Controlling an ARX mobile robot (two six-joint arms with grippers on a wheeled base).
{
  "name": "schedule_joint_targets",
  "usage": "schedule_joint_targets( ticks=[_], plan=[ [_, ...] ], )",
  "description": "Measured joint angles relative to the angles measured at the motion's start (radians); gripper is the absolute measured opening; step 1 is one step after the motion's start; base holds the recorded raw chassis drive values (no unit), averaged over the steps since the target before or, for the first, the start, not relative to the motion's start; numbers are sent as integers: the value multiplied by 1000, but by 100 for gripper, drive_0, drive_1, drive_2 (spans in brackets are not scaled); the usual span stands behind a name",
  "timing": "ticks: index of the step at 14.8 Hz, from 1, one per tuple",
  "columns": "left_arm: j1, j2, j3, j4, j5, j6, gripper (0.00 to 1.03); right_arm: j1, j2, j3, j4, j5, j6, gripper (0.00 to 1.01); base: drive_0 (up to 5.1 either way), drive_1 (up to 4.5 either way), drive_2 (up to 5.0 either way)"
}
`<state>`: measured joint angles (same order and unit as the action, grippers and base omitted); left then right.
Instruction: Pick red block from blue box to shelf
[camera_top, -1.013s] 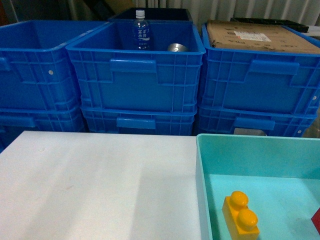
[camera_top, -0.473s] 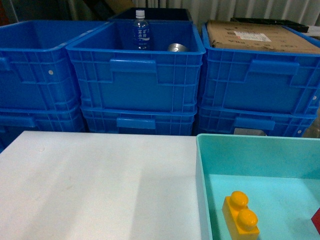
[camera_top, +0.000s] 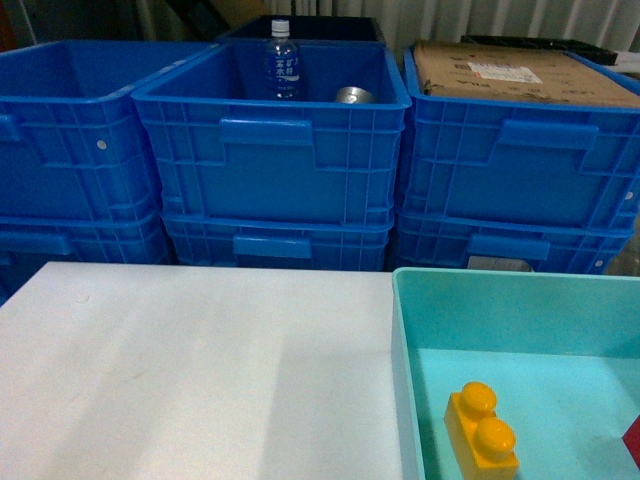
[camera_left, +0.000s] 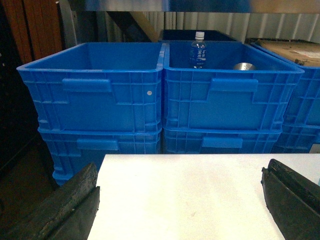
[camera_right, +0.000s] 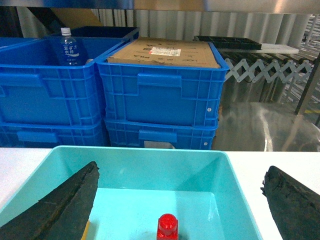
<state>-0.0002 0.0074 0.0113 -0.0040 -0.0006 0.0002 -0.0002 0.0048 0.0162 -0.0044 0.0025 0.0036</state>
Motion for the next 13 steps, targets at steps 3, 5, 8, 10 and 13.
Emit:
schedule_joint_targets(
  ticks=[3, 5, 8, 10, 13],
  plan=[
    [0, 0, 0, 0, 0, 0, 98, 0, 0, 0, 0, 0, 0, 98, 0, 0, 0],
    [0, 0, 0, 0, 0, 0, 98, 37, 12, 2, -66, 27, 25, 98, 0, 0, 0],
    [0, 0, 0, 0, 0, 0, 98, 188, 283, 29, 92, 102, 133, 98, 0, 0, 0],
    [0, 0, 0, 0, 0, 0, 98, 129, 529, 116, 248, 67, 176, 98, 0, 0, 0],
    [0, 0, 0, 0, 0, 0, 98, 56, 920, 278, 360, -25, 208, 98, 0, 0, 0]
  ],
)
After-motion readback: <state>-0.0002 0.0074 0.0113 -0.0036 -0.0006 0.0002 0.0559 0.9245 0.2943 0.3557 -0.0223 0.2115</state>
